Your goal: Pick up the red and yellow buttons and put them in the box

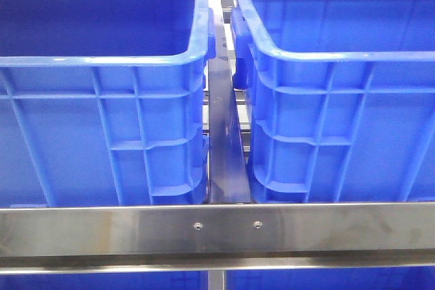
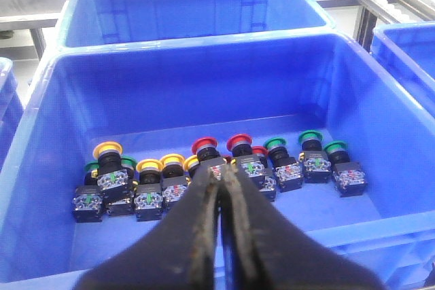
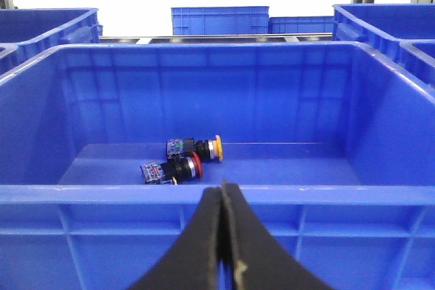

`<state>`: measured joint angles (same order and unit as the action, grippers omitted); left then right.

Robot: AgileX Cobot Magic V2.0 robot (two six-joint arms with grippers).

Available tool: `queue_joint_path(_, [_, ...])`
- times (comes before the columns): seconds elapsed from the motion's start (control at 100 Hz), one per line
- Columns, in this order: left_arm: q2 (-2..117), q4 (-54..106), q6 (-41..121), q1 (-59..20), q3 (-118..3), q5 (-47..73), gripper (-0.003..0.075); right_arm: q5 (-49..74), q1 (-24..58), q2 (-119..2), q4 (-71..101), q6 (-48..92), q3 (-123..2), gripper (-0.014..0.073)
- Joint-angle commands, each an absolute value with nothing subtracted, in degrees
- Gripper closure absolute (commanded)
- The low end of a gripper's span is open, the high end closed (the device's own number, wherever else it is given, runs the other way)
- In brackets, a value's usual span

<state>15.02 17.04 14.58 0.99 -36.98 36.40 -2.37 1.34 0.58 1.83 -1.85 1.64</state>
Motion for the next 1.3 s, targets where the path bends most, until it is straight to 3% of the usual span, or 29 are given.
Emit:
queue_joint_path(0.0, [15.84, 18.24, 13.98, 1.08, -38.41, 31.69, 0.0739, -7.23, 1.44, 1.82, 1.32, -1.89, 1.58, 0.0662])
queue_joint_path(0.83, [15.84, 18.24, 13.98, 1.08, -38.41, 31.56, 0.0739, -7.23, 1.44, 1.82, 1.32, -1.89, 1.58, 0.0662])
queue_joint_path(0.98, [15.31, 18.14, 13.98, 0.0, -35.85, 24.26, 0.0739, -7.23, 1.44, 1.82, 1.32, -1.89, 1.58, 0.0662])
queue_joint_path(1.29, [6.73, 9.27, 8.41, -0.71, -19.39, 11.56, 0.0739, -7.23, 1.44, 1.82, 1.32, -1.89, 1.58, 0.0662])
